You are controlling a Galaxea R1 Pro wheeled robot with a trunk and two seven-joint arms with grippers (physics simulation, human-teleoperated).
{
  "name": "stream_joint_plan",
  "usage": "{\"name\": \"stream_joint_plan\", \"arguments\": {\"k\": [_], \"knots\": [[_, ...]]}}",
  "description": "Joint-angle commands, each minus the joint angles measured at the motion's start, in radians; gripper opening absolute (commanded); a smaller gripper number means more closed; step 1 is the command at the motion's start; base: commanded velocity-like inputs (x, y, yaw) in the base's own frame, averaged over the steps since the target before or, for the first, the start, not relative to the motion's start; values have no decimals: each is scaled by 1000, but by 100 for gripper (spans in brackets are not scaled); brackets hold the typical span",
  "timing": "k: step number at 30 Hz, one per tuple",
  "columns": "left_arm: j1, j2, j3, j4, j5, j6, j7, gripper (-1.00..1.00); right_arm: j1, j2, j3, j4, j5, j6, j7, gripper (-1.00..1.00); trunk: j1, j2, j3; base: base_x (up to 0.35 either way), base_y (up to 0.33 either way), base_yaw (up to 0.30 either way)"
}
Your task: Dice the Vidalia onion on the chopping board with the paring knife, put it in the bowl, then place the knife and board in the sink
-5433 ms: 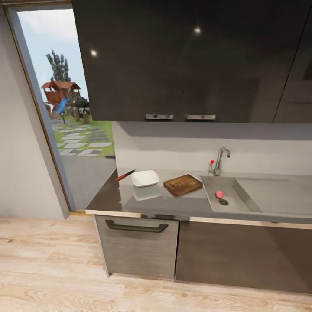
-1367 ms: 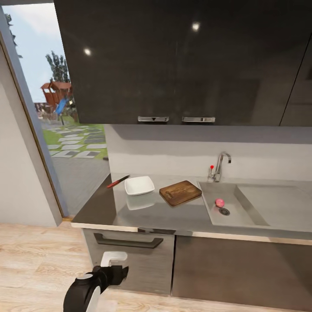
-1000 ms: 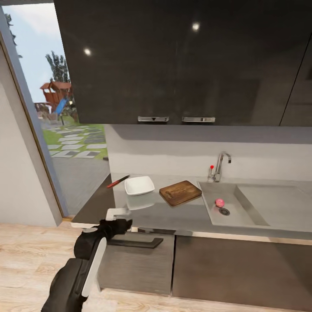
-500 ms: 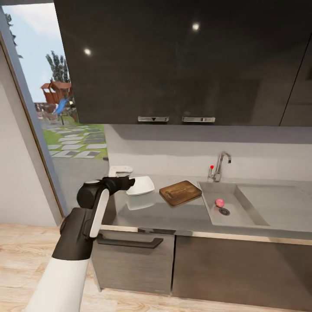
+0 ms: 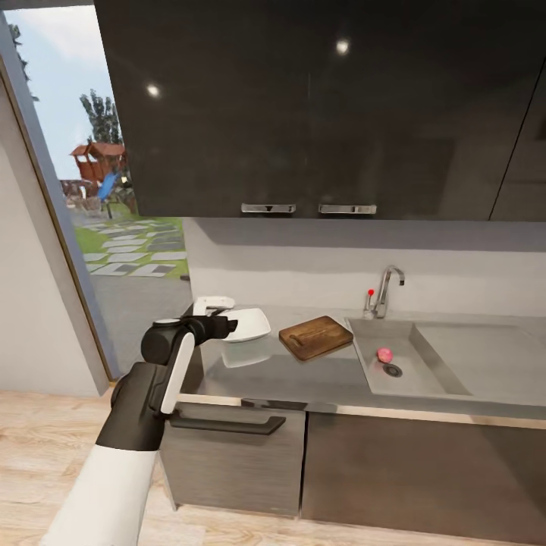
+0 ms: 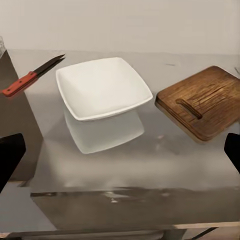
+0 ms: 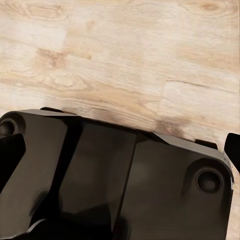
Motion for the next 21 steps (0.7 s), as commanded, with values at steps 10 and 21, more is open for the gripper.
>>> {"name": "stream_joint_plan", "arguments": {"k": [10, 21], "knots": [[0, 28, 1, -47, 9, 5, 6, 100, 1, 0, 1, -9, 1, 0, 2, 100, 0, 0, -5, 36, 0, 0], [0, 27, -1, -41, 10, 4, 6, 100, 1, 0, 1, -9, 2, 0, 2, 100, 0, 0, -14, 311, 0, 0]]}}
